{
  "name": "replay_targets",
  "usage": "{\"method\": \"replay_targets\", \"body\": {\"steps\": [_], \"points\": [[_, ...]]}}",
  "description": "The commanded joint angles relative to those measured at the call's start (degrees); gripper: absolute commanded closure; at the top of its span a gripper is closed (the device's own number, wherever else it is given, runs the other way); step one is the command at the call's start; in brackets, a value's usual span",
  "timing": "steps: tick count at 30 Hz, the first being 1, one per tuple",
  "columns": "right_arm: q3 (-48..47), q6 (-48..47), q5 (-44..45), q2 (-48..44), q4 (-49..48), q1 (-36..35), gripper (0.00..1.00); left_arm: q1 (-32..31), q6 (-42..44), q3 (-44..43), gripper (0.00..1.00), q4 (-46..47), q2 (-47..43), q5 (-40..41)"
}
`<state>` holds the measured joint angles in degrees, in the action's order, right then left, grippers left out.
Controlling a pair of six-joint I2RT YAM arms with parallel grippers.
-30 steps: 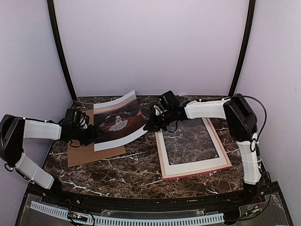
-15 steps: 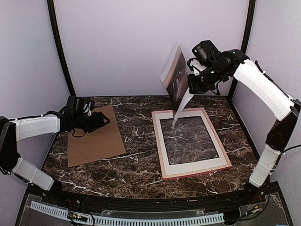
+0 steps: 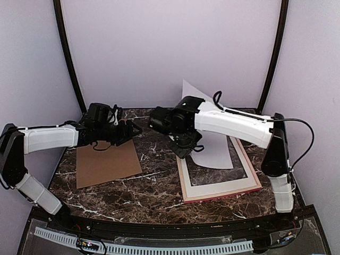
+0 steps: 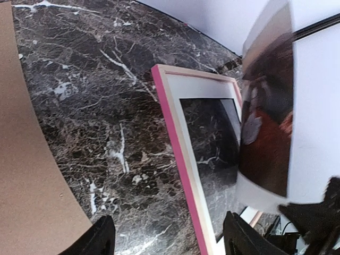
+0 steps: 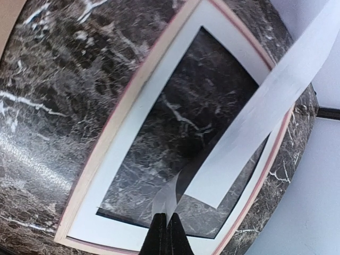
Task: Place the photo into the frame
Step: Turn over the photo, then pass from the right arm to the left
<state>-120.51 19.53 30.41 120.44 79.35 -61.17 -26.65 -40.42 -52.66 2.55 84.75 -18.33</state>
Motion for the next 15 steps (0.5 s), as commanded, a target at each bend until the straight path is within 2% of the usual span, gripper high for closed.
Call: {"method": "replay_targets", "body": {"steps": [1,9,15], "points": [[-2.94,-1.55,-1.7,1.45,-2.0,-4.01,1.0,-0.24,-5.12,1.6,0.26,7.19,-0.32,-3.03],[0.18,-1.78,-14.48,5.12,-11.03,-6.71,1.0,-0.24,-10.59,2.24,0.24,11.16,3.95,-5.68],[1.9,-0.94,-19.93,7.66,-15.91,-6.86,1.0,-1.04,-16.56,4.44,0.18,18.71,8.12,-8.56]]}}
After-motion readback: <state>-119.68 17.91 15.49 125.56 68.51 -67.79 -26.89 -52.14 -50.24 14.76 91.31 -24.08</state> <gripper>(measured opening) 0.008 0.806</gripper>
